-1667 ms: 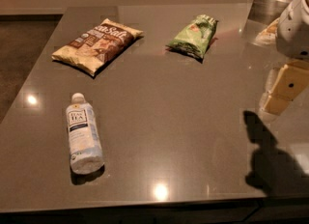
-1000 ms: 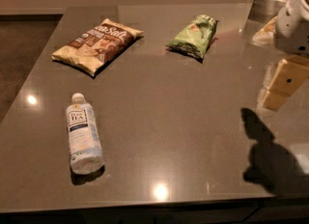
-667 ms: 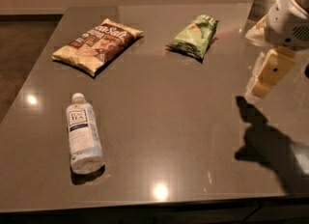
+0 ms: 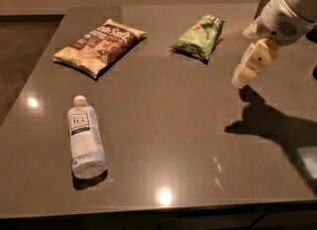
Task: Move green jalapeno chip bag near blue plastic bottle
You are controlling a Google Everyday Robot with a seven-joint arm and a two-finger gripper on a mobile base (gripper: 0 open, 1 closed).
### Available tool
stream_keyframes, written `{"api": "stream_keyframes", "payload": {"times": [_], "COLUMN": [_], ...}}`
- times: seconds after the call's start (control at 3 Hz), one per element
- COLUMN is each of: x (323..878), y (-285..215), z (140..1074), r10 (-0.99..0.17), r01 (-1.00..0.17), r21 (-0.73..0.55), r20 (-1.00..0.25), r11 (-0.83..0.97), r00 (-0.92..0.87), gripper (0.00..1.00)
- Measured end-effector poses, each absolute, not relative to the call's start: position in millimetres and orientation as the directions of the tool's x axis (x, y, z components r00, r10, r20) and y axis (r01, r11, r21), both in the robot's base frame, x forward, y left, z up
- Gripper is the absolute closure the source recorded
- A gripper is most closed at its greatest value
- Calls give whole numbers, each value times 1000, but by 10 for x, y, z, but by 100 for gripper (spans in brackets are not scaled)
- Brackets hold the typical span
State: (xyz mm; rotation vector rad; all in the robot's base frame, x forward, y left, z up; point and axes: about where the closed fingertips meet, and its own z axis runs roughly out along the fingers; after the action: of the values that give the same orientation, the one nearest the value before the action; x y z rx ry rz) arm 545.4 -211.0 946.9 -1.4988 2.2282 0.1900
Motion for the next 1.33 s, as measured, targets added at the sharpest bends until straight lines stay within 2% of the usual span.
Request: {"api": "stream_keyframes", "payload": {"times": [1.0, 1.33], "x": [6594, 7077], "y": [-1836, -1939], "z": [9064, 8875], "r10": [-648, -548], "r01": [-721, -591], "r21": [-117, -131], "r20": [-553, -571], "r11": [683, 796], "r00": [-524, -611], "gripper": [0, 0]}}
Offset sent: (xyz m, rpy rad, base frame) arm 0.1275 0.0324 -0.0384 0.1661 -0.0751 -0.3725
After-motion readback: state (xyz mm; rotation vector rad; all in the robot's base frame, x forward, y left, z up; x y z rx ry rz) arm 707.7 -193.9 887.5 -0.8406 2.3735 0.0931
